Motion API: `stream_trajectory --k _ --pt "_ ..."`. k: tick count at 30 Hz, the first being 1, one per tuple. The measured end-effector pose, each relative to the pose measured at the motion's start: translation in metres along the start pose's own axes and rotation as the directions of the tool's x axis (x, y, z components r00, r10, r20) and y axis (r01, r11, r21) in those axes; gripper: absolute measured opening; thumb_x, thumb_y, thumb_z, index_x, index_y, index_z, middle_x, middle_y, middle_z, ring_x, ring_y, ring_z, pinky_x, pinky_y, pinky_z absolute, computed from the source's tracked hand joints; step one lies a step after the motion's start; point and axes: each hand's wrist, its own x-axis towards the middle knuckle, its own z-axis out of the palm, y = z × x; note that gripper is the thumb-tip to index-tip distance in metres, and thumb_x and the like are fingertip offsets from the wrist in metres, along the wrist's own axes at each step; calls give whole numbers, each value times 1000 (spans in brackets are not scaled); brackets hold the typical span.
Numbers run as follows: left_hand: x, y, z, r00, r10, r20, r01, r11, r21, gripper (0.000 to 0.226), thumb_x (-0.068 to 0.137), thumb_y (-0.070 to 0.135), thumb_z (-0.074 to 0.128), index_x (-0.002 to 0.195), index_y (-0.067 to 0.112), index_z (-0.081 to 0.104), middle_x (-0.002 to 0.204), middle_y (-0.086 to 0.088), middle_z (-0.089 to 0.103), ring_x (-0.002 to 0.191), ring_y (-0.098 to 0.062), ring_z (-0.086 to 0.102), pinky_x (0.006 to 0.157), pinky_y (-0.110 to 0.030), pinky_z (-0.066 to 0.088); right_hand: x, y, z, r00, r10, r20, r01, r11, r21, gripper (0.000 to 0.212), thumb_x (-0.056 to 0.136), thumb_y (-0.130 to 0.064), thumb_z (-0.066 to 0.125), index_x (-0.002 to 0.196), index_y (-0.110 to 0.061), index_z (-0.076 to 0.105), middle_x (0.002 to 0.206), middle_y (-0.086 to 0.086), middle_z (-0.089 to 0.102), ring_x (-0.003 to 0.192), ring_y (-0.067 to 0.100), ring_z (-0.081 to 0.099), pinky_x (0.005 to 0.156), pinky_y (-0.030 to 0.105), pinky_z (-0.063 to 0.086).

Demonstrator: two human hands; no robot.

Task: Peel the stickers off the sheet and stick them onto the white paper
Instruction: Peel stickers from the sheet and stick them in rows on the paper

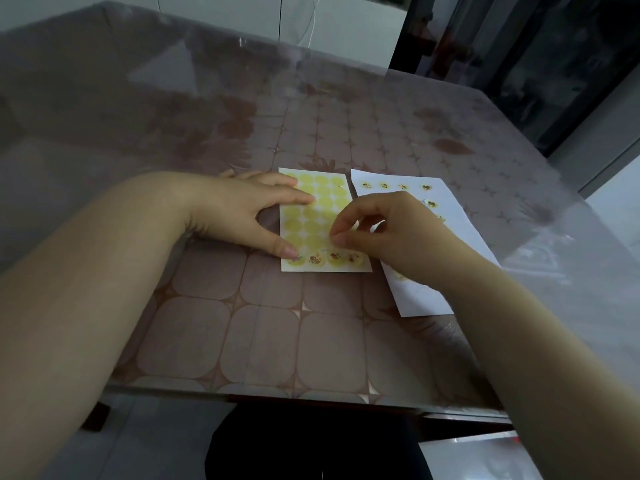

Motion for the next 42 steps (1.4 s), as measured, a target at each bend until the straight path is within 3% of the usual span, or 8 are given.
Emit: stream_trajectory --k 3,5,8,11,20,28,35,42 --pt "0 0 0 1000 8 4 -8 1000 -8 90 54 83 46 133 58 11 151 23 -2 138 -1 -5 115 -39 -6 -14 7 -30 986 99 -135 -88 993 83 3 75 -34 72 73 -32 70 77 -12 69 57 -4 54 52 12 43" --pt "0 -1 0 1000 12 14 -12 1000 -14 93 51 88 46 132 59 11 150 25 -3 137 1 -5 115 -38 -7 -28 22 -54 963 196 -185 -191 981 48 3 74 -36 71 72 -34 70 78 -16 69 59 -5 55 57 15 41" --pt "1 -2 1 1000 23 8 -23 1000 -3 95 42 87 35 130 62 10 149 27 -2 131 6 -3 115 -37 -6 -49 40 -63 919 381 -102 -382 924 2 4 73 -32 73 71 -29 72 76 -10 67 68 6 53 61 21 34" --pt "0 -1 1 999 37 -6 -37 999 17 96 39 88 32 129 63 9 149 26 -1 126 9 -4 112 -30 -5 -58 46 -57 882 460 -101 -456 888 59 6 75 -27 74 70 -24 72 73 -9 59 68 7 49 59 22 31" --pt "-1 3 3 998 41 -43 -42 999 -14 96 38 86 34 129 63 11 149 26 -1 135 0 -5 103 -21 -2 -56 51 -49 888 432 -158 -435 900 16 7 73 -26 75 67 -26 72 66 -12 59 59 3 49 55 18 30" --pt "0 3 4 999 31 -39 -33 998 -49 90 38 86 37 123 67 12 148 28 0 138 -5 -5 108 -27 -1 -60 52 -52 878 459 -138 -452 888 78 11 78 -31 70 68 -26 70 66 -10 57 62 7 48 56 21 31" --pt "0 3 3 999 36 -36 -37 998 -47 89 38 85 36 121 68 10 148 28 -1 138 -4 -5 109 -27 -2 -67 56 -45 937 323 -132 -326 945 0 7 75 -24 73 71 -22 68 65 -5 55 52 2 43 50 11 35" --pt "1 1 4 999 39 -37 -41 998 -41 86 38 86 36 119 69 10 147 28 -1 138 -4 -5 111 -30 -3 -76 63 -47 947 298 -123 -286 952 107 12 70 -21 77 70 -28 67 64 -12 60 53 0 48 54 11 38"
